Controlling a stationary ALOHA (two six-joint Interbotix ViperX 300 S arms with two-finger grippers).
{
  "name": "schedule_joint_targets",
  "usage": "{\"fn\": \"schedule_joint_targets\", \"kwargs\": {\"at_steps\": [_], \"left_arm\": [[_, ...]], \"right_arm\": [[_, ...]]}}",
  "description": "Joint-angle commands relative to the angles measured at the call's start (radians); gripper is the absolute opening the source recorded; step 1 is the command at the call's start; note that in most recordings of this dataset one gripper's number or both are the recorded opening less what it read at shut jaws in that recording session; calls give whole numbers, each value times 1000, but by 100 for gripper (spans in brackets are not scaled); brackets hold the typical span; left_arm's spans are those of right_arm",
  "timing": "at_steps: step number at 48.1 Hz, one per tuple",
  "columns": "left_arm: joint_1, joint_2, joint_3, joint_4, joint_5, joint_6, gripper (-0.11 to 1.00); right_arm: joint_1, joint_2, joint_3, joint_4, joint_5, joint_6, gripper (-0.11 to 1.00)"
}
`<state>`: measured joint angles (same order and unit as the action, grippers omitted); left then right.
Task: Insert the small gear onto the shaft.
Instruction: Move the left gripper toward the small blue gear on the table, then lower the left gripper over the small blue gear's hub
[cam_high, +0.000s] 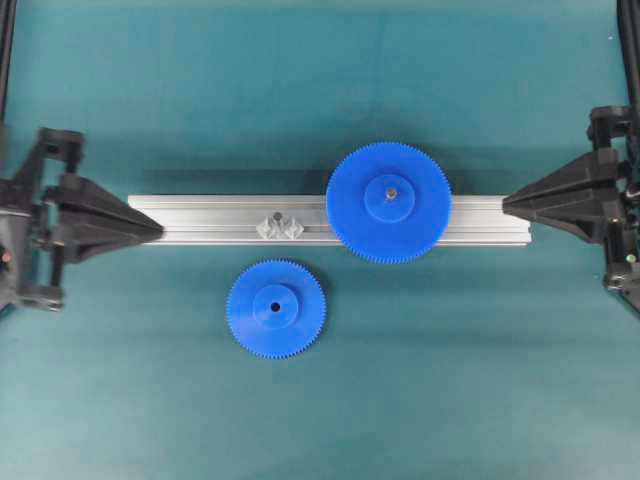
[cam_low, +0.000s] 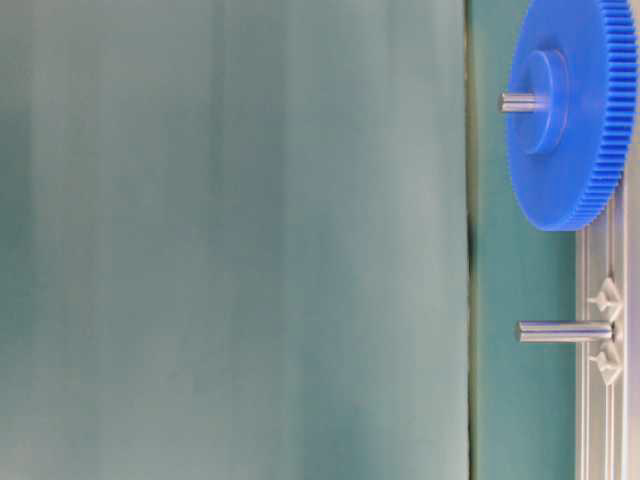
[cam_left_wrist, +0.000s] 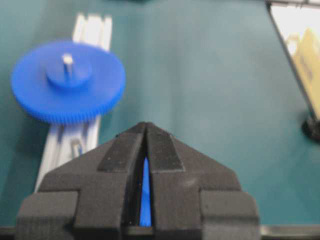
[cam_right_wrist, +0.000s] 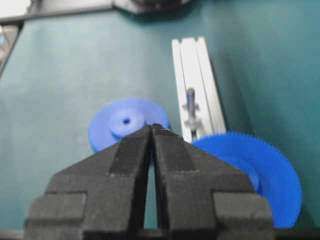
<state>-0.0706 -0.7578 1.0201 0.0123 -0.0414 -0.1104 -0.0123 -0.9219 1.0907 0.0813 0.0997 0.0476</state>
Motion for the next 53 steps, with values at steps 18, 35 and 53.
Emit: {"fn": "schedule_joint_targets", "kwargs": {"at_steps": [18,35,53], "left_arm": [[-54,275,-199,6,100,40,2],[-61,407,-276,5,149,32,24],[-83,543,-370,6,230,28,87]], "right_arm": [[-43,57,-86,-52,198,6,11],[-64,71,-83,-52,265,9,11],[-77,140,-89,-54,290,9,11]]}}
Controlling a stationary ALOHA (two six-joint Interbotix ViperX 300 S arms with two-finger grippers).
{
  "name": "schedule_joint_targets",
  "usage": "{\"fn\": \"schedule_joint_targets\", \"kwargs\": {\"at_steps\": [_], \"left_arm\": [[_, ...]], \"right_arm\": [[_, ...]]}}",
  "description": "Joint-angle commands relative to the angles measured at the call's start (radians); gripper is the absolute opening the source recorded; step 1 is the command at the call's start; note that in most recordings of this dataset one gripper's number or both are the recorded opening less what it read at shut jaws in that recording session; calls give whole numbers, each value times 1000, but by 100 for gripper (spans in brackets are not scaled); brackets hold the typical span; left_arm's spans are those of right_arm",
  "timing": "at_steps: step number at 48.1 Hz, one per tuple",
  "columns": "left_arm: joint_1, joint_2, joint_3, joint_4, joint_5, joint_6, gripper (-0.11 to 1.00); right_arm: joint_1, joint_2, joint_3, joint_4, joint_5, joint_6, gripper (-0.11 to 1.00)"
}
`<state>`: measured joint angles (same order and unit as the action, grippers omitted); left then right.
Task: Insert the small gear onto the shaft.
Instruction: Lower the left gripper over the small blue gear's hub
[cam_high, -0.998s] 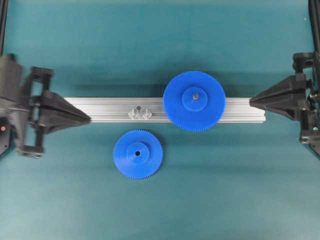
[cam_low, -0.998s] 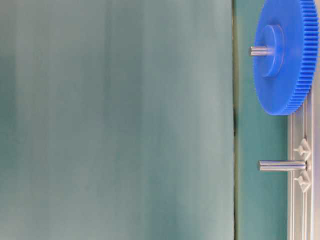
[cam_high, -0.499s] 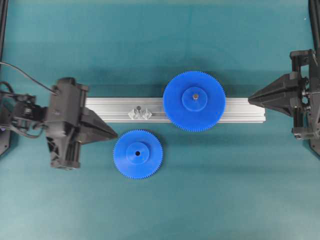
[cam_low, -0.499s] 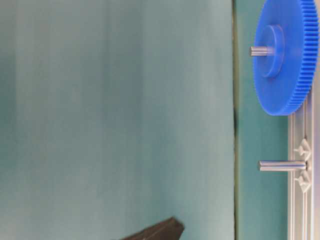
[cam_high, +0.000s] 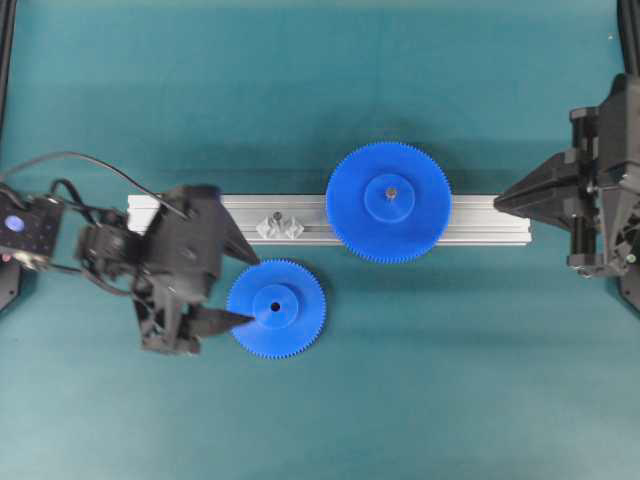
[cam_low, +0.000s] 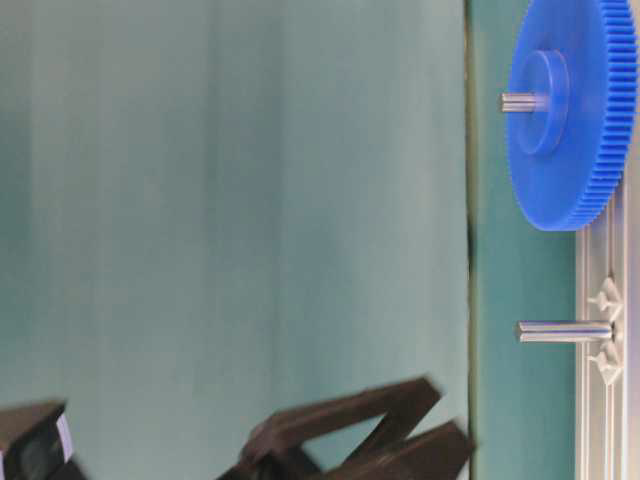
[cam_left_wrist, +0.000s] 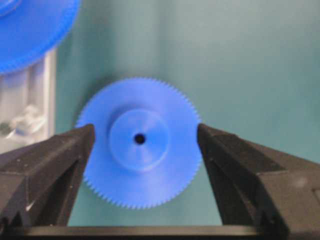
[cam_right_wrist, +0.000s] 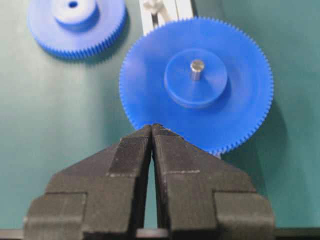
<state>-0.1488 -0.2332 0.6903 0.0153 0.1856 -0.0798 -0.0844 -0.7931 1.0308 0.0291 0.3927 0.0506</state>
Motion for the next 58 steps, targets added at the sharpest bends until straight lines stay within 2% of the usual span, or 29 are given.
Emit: {"fn": "schedule_joint_targets", "kwargs": {"at_steps": [1,20,40,58], "left_arm": [[-3,28,-46,2,6,-3,87],[-11,178,-141,2,110,-5,87],[-11,299,-176,2,149,-6,88],[-9,360,-224,3,284,-11,88]], "right_arm": [[-6,15,-29,-2,-3,6,11],[-28,40,-38,-2,9,6,11],[-28,40,-34,-2,9,8,11],[-28,40,-28,0,2,8,11]]}}
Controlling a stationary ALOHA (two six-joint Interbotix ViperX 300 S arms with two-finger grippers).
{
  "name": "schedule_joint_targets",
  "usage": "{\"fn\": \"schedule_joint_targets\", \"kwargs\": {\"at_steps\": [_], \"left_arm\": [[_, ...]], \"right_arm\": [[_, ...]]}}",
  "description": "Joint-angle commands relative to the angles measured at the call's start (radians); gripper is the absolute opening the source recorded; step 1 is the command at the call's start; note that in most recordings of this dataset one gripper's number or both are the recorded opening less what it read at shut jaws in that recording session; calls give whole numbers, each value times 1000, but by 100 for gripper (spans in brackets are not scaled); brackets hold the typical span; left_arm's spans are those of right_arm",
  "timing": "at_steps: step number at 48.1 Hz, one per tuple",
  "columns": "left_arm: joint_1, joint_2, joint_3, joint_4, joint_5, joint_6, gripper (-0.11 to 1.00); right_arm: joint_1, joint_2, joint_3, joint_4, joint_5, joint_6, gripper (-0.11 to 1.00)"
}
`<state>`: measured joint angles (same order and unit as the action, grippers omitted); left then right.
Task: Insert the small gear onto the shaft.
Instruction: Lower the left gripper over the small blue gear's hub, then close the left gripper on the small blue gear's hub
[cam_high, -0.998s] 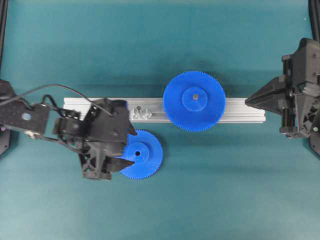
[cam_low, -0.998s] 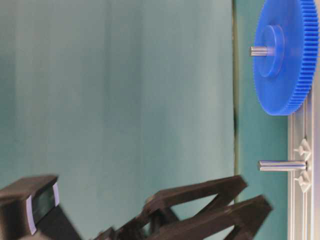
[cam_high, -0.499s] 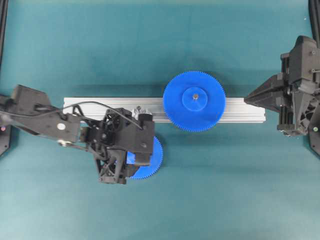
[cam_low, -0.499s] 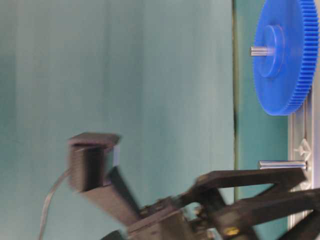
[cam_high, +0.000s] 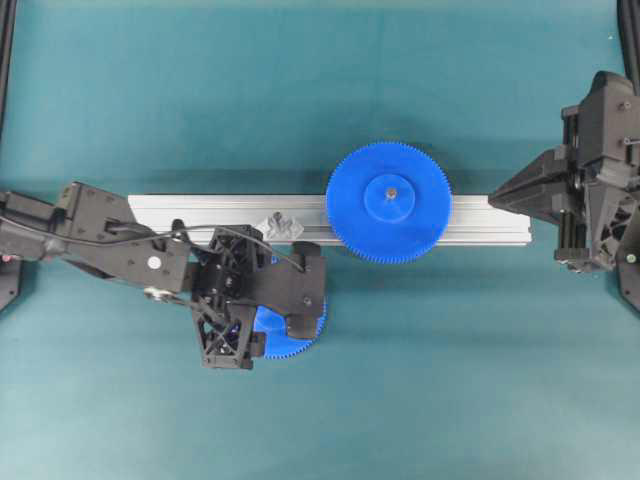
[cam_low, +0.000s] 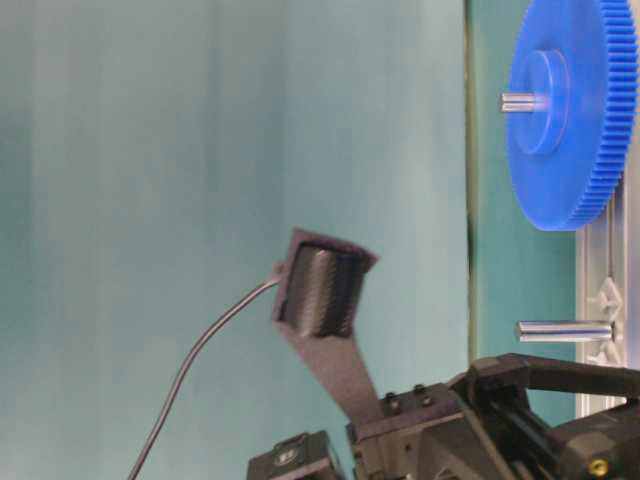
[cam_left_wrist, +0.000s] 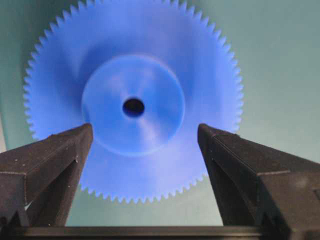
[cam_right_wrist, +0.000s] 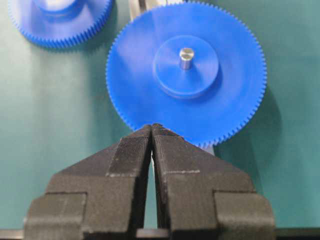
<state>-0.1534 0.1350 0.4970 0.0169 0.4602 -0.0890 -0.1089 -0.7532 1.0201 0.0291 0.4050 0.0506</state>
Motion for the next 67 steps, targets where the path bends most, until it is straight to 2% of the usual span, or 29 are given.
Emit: {"fn": "schedule_joint_targets", "kwargs": {"at_steps": [1,37,67], "left_arm": [[-6,-5,-34,2,9,-2,88],[32,20,-66,5,15,9,88],[29,49,-77,5,32,8,88]], "right_arm": [[-3,0,-17,0,-11,8,11],[-3,-5,3,8,-41,11,11],[-3,-11,8,8,-43,11,11]]}}
